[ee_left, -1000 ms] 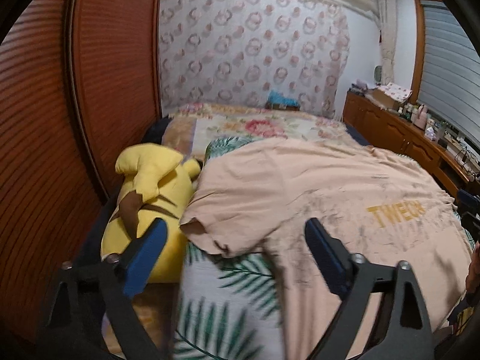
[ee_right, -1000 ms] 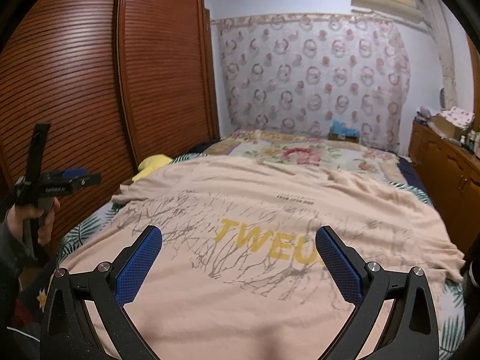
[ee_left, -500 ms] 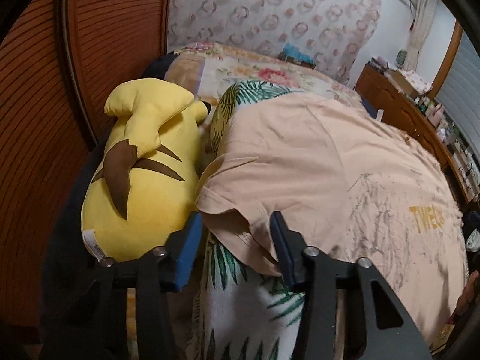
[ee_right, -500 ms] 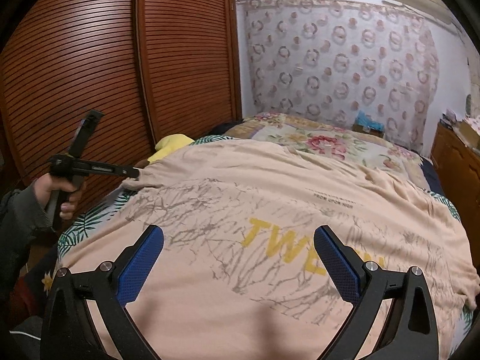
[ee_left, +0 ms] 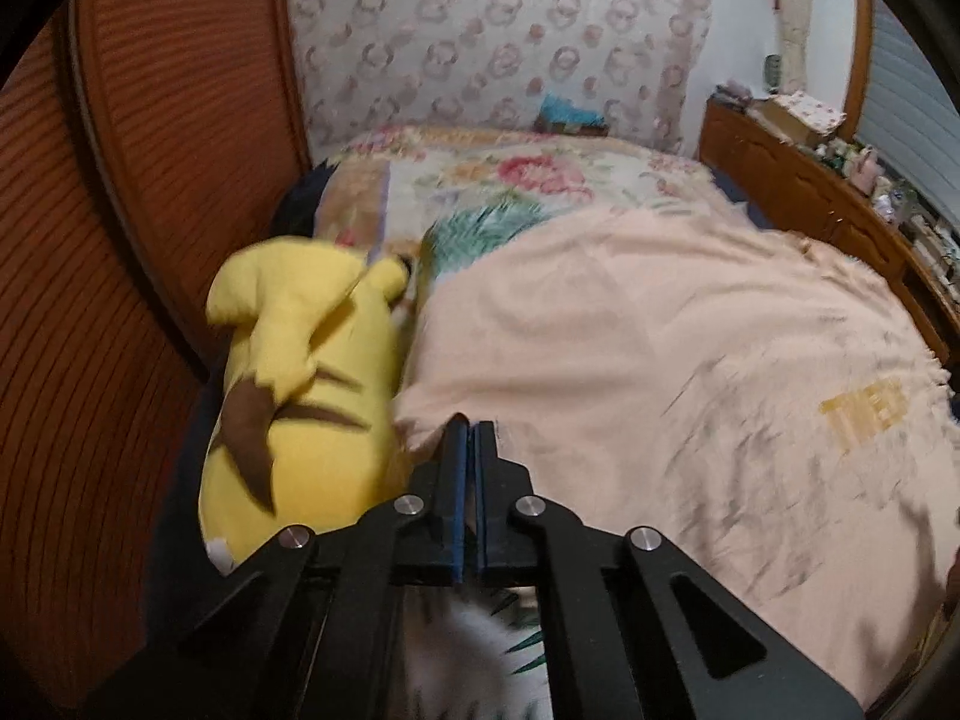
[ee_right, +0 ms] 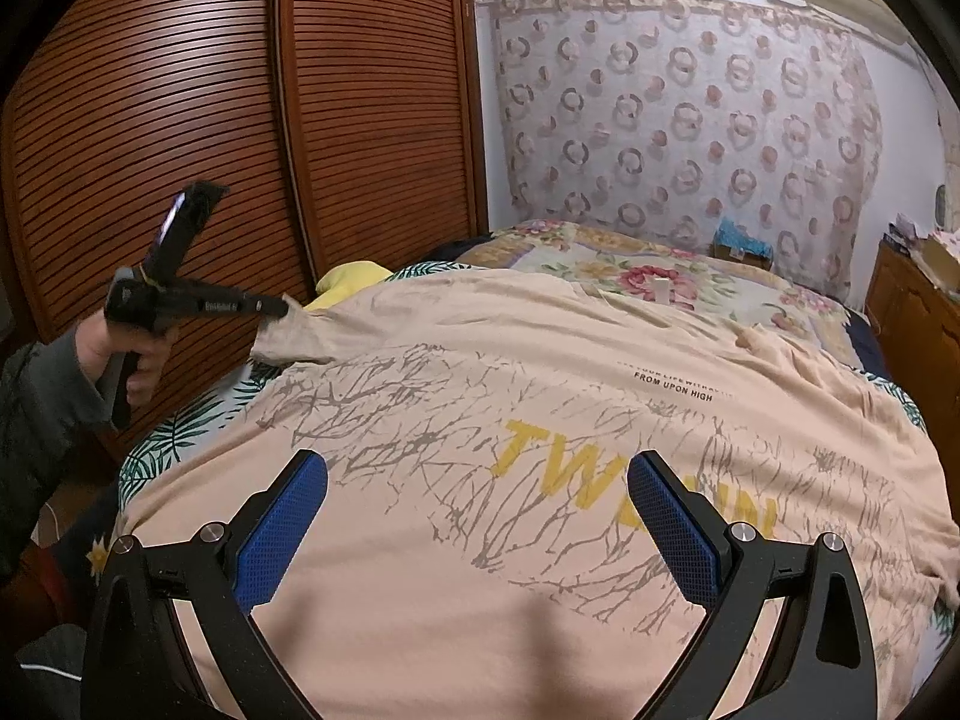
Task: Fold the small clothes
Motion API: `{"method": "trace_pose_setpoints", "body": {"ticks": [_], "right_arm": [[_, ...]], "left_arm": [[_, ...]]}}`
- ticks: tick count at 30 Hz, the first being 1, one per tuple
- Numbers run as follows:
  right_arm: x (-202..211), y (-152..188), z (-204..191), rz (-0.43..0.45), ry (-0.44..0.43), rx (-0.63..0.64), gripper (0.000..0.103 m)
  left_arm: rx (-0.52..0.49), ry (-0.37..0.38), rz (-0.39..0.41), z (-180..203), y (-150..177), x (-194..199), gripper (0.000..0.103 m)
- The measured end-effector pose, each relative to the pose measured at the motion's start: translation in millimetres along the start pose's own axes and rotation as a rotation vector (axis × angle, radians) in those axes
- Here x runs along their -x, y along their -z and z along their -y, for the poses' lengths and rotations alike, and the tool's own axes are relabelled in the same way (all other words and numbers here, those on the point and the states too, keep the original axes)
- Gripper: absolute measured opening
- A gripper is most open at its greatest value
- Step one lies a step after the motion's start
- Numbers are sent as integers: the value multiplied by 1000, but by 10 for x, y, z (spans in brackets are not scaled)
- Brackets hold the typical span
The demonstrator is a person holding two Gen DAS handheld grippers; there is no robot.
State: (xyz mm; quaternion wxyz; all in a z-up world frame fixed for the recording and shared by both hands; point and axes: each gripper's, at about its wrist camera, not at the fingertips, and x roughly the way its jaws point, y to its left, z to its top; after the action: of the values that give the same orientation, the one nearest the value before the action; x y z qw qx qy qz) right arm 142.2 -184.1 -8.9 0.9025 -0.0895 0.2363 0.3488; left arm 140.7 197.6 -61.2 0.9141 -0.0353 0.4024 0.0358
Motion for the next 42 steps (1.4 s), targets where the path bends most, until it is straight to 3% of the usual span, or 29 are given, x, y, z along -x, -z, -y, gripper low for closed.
{"method": "trace_pose_setpoints", "body": {"ticks": [10,12,14,15,16,17,22,28,33,36,38,42], "right_arm": [[-10,13,69,-6,31,-23,101],[-17,29,81,-12,39,-32,101],[-28,30,81,-19,48,-31,101],[-38,8,68,-22,51,-29,101],[-47,-4,64,-24,53,-27,101],[-60,-15,65,-26,52,-27,101],[-204,-139,-18,-38,20,8,99],[-607,-418,-223,-72,-81,66,79],[-1033,-629,-470,-115,-162,89,66],[-1343,-731,-648,-146,-197,95,54],[-1531,-763,-764,-168,-221,101,52],[-1909,-850,-903,-202,-251,115,49]], "left_arm": [[-148,189,99,994,-549,378,4],[-171,220,100,1105,-555,437,15],[-180,240,111,1112,-534,476,50],[-180,246,114,1084,-510,484,59],[-173,242,113,1025,-479,475,78],[-165,231,112,989,-450,470,83],[-121,164,36,657,-158,279,83],[-75,49,-83,220,161,-153,83],[-52,46,-128,133,312,-304,83],[-87,45,-110,174,374,-308,94],[-89,55,-115,205,380,-323,103],[-57,69,-128,157,375,-364,103]]}}
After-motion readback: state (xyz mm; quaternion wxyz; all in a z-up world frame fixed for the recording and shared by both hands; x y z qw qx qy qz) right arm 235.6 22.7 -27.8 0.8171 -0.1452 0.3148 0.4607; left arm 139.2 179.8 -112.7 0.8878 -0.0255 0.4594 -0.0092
